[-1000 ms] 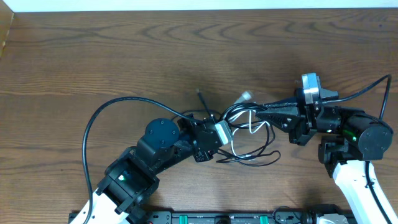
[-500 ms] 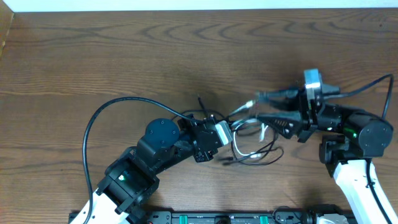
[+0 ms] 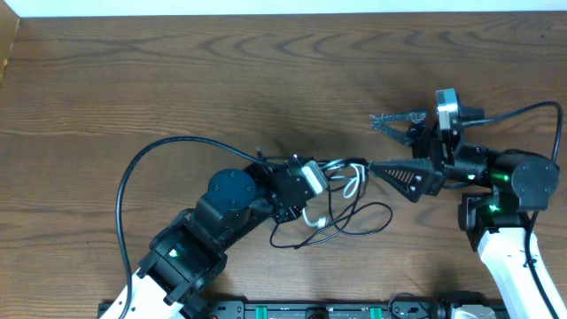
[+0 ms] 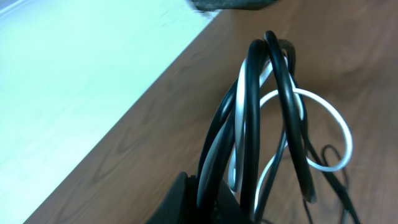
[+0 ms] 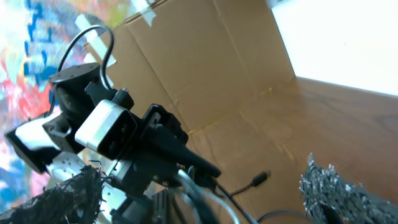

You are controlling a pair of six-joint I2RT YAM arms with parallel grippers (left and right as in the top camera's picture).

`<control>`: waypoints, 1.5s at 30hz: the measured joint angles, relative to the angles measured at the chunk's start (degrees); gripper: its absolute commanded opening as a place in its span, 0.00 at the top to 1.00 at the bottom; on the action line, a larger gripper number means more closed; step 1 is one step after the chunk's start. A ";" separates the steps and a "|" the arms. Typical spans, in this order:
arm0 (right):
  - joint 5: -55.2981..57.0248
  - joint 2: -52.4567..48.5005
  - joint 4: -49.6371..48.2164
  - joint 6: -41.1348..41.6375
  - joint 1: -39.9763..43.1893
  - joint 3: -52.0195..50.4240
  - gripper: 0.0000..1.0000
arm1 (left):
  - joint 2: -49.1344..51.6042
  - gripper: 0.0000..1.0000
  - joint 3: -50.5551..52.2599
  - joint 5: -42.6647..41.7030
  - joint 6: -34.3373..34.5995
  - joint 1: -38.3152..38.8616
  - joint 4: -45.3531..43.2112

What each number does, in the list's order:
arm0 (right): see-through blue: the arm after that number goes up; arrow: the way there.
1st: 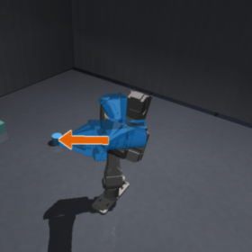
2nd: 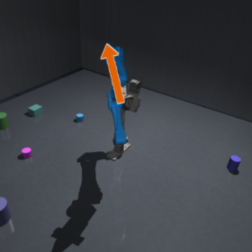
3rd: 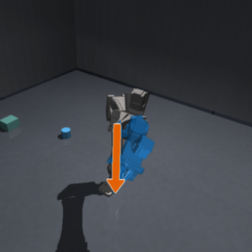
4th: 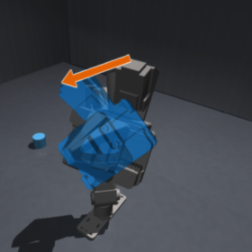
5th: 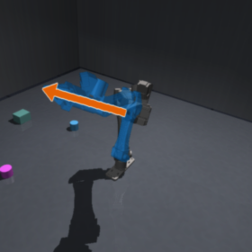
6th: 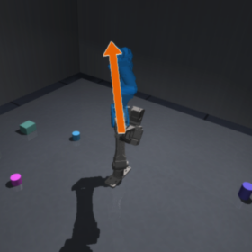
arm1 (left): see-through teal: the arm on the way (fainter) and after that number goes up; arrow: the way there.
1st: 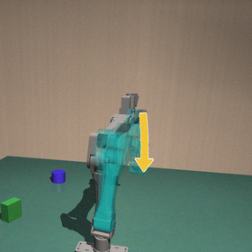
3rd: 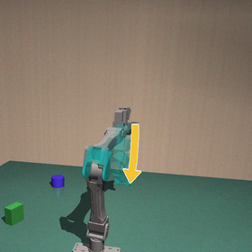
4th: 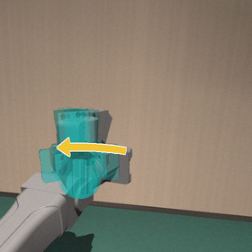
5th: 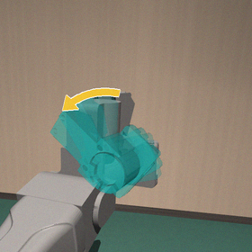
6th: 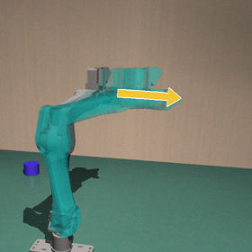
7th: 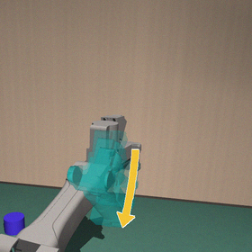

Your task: Untangle cables

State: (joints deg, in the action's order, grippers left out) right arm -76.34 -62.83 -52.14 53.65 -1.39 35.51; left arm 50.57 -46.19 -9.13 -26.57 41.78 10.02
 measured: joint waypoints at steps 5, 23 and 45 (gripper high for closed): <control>0.04 -0.02 7.78 -0.72 0.00 0.00 0.10 | 0.00 0.92 0.00 3.67 1.29 0.00 0.04; -2.08 -0.02 26.47 -24.98 0.00 0.00 0.27 | 0.00 0.92 0.00 4.20 7.98 0.00 -0.09; 4.00 -0.02 27.43 -33.88 -3.96 0.00 0.74 | 0.00 0.92 0.00 -4.33 8.79 0.00 -1.36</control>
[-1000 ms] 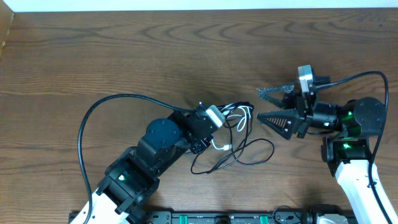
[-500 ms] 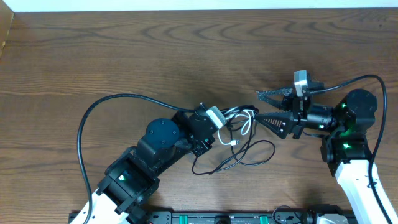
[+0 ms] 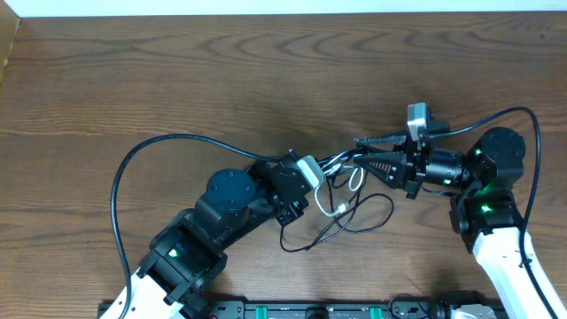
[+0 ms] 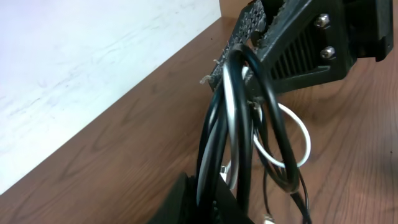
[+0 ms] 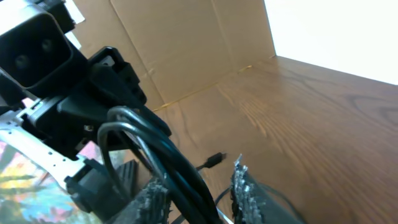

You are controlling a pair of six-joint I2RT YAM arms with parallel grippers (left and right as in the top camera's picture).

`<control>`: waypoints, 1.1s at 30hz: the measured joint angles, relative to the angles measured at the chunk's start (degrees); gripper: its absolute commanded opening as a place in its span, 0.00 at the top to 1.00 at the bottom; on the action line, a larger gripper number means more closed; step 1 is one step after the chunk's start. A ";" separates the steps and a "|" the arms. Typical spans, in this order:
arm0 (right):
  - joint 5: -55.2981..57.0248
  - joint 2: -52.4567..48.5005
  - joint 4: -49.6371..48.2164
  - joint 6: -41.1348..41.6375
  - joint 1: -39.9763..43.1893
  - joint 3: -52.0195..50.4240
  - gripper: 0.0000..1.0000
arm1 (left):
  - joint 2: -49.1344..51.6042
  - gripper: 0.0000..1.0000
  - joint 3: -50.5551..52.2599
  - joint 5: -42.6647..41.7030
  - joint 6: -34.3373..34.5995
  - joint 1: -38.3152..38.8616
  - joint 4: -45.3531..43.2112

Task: Untangle cables
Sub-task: 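Move the open right gripper left toward the cables held by the left gripper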

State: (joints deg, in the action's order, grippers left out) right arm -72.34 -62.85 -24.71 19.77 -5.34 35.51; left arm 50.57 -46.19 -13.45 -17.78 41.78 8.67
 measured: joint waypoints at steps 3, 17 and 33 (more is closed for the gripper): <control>0.24 0.00 -0.04 -0.31 0.00 0.00 0.82 | 0.00 0.92 0.00 0.04 0.00 0.00 0.00; 0.46 0.00 0.11 -0.52 -0.20 0.00 0.63 | 0.00 0.92 0.00 3.34 0.00 0.00 0.98; 0.00 0.00 1.68 2.12 -2.34 0.00 0.17 | 0.00 0.92 0.00 12.22 0.00 0.00 1.36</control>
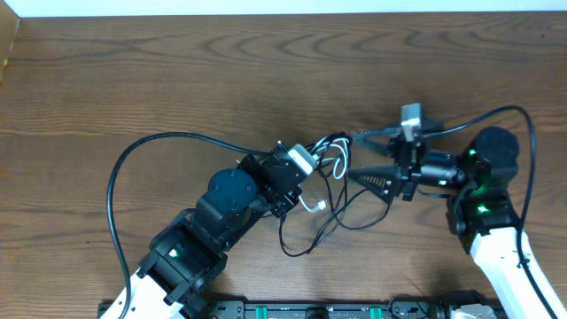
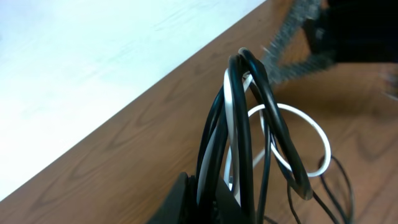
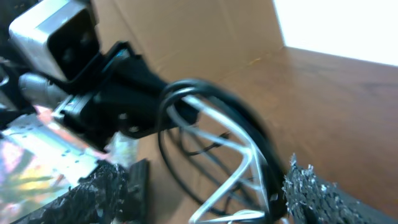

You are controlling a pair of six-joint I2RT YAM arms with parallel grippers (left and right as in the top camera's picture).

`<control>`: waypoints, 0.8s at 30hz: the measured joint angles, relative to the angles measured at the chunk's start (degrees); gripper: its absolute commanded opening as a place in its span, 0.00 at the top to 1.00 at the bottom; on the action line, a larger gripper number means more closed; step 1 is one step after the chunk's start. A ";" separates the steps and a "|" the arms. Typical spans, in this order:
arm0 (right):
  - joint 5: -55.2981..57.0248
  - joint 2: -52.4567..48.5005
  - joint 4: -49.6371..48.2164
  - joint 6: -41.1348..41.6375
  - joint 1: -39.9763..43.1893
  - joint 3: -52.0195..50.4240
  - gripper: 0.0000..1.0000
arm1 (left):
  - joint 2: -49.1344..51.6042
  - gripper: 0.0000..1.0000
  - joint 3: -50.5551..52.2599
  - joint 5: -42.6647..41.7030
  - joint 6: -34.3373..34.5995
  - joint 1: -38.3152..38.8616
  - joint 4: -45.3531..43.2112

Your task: Untangle cables

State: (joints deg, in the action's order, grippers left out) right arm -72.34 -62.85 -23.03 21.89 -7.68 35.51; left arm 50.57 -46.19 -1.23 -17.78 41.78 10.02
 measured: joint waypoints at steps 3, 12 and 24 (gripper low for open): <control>0.28 0.00 0.72 0.31 -2.95 0.00 0.13 | 0.00 0.92 0.00 1.53 0.09 0.00 -0.02; 6.27 0.00 1.16 0.20 -8.68 0.00 0.08 | 0.02 0.92 0.00 0.52 3.26 0.00 -1.01; 7.50 0.00 1.36 0.04 -5.42 0.00 0.09 | 0.33 0.92 0.00 5.75 4.31 0.00 0.11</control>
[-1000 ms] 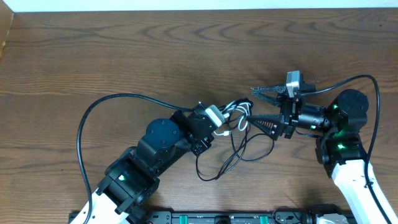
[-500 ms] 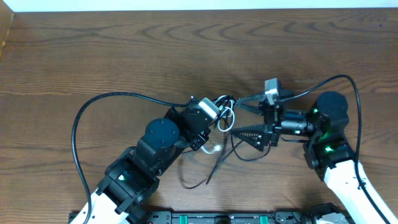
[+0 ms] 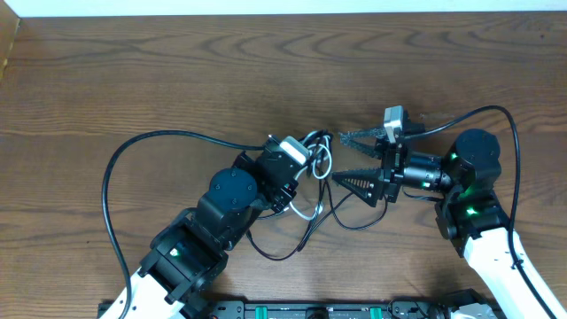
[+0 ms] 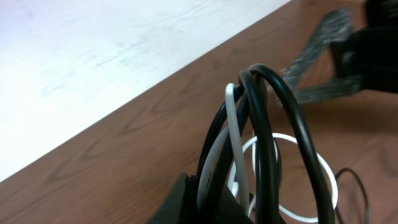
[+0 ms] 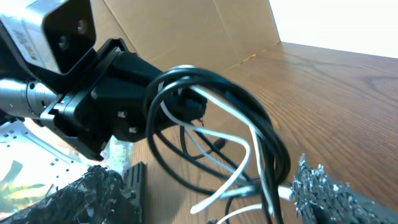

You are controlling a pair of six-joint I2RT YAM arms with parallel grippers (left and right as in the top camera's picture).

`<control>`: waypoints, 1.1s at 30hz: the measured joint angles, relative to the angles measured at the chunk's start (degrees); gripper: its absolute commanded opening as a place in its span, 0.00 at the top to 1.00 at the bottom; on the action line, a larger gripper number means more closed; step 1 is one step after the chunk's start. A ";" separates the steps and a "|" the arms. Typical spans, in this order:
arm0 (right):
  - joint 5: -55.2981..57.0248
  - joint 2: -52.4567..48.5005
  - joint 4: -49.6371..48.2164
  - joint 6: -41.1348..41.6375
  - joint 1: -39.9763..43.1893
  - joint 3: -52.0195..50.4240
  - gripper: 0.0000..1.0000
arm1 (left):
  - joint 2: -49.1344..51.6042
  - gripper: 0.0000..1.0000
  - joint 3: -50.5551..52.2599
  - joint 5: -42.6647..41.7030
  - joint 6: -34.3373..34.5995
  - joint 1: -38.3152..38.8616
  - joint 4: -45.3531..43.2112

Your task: Untangle cables

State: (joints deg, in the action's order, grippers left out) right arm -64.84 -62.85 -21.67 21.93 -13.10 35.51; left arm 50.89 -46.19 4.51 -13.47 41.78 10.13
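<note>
A tangle of black and white cables (image 3: 316, 165) is lifted at its top, and its loose loops (image 3: 285, 241) trail on the table. My left gripper (image 3: 297, 162) is shut on the bundle (image 4: 249, 130), which rises from its jaws (image 4: 211, 196) in the left wrist view. My right gripper (image 3: 337, 158) is open and faces left, its two rough fingers (image 5: 326, 193) either side of the hanging strands (image 5: 261, 149). Whether the fingers touch the strands cannot be told. The left gripper's body (image 5: 118, 93) shows behind the loops.
A thick black cable (image 3: 133, 168) arcs from the left arm across the left half of the wooden table (image 3: 177, 71). The right arm's own cable (image 3: 496, 120) curves at the right. A cardboard box (image 5: 186, 37) stands beyond the table's left end.
Both grippers have shifted a little to the left. The open right fingers are now nearer the bundle, with strands hanging between them. The loose loops on the table lie further left.
At first my left gripper held the bundle and the right one stood open to its right. Then the right fingers were nearly shut around the black loops. Then they were open again just right of the bundle, and now they flank it.
</note>
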 measured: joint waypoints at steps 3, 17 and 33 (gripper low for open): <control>-0.04 0.00 0.00 0.02 0.02 0.00 0.09 | 0.02 0.92 0.00 3.06 0.39 0.00 0.02; -3.72 0.00 0.28 -2.78 -1.51 0.00 0.03 | 0.02 0.93 0.00 -1.07 4.76 0.00 -0.66; -1.62 0.00 2.99 -4.81 -5.81 0.00 0.04 | 0.68 0.92 0.00 -6.14 7.52 0.00 -2.58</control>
State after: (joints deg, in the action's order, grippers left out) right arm -66.46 -62.85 -18.68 17.12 -18.92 35.51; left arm 51.57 -46.19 -1.63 -5.96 41.78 7.55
